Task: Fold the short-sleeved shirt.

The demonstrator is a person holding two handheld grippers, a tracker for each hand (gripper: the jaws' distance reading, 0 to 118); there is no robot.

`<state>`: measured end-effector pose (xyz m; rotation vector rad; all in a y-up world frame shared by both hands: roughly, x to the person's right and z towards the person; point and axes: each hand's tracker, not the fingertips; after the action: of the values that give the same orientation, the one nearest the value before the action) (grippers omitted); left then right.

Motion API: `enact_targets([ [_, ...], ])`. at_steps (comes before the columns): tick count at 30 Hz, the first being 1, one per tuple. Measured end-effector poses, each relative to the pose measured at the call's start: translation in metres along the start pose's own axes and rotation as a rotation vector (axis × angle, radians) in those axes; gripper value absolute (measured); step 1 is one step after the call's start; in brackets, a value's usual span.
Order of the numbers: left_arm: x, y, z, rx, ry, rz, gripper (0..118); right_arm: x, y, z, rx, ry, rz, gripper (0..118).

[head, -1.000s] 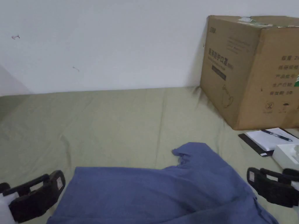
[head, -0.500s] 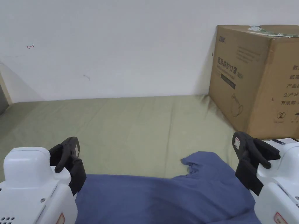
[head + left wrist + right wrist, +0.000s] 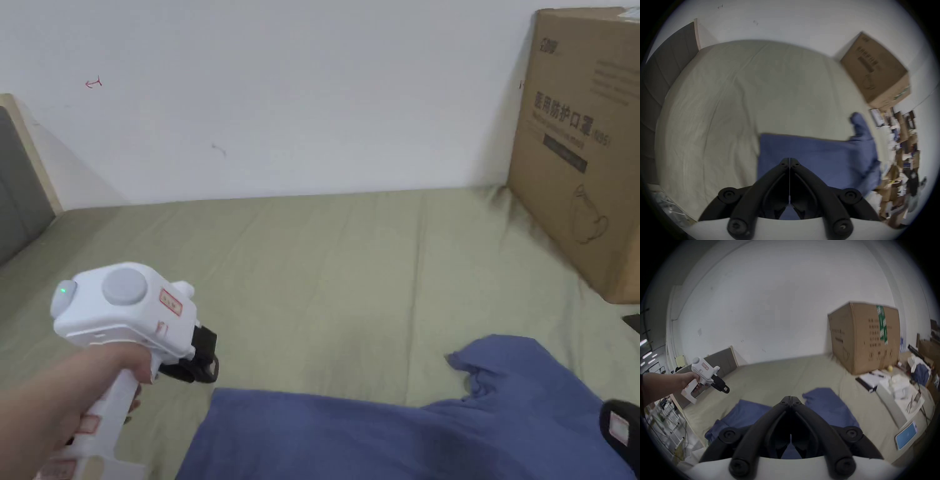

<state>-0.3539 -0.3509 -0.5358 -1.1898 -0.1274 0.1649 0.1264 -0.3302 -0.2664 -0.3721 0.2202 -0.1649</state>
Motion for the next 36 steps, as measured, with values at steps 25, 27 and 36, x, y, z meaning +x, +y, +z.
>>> enact_targets([
  [25,0.002,-0.032,-0.09,0.071,0.092,-0.102,0,0.022,-0.03,-0.045,-0.145,0.003,-0.143,0],
  [27,0.001,-0.045,-0.075,0.161,0.072,-0.079,0,0.035,-0.003,-0.051,-0.087,0.028,-0.156,0],
  [36,0.013,-0.108,-0.022,0.404,0.003,-0.011,0,0.14,0.091,-0.239,-0.561,-0.059,-0.245,0],
])
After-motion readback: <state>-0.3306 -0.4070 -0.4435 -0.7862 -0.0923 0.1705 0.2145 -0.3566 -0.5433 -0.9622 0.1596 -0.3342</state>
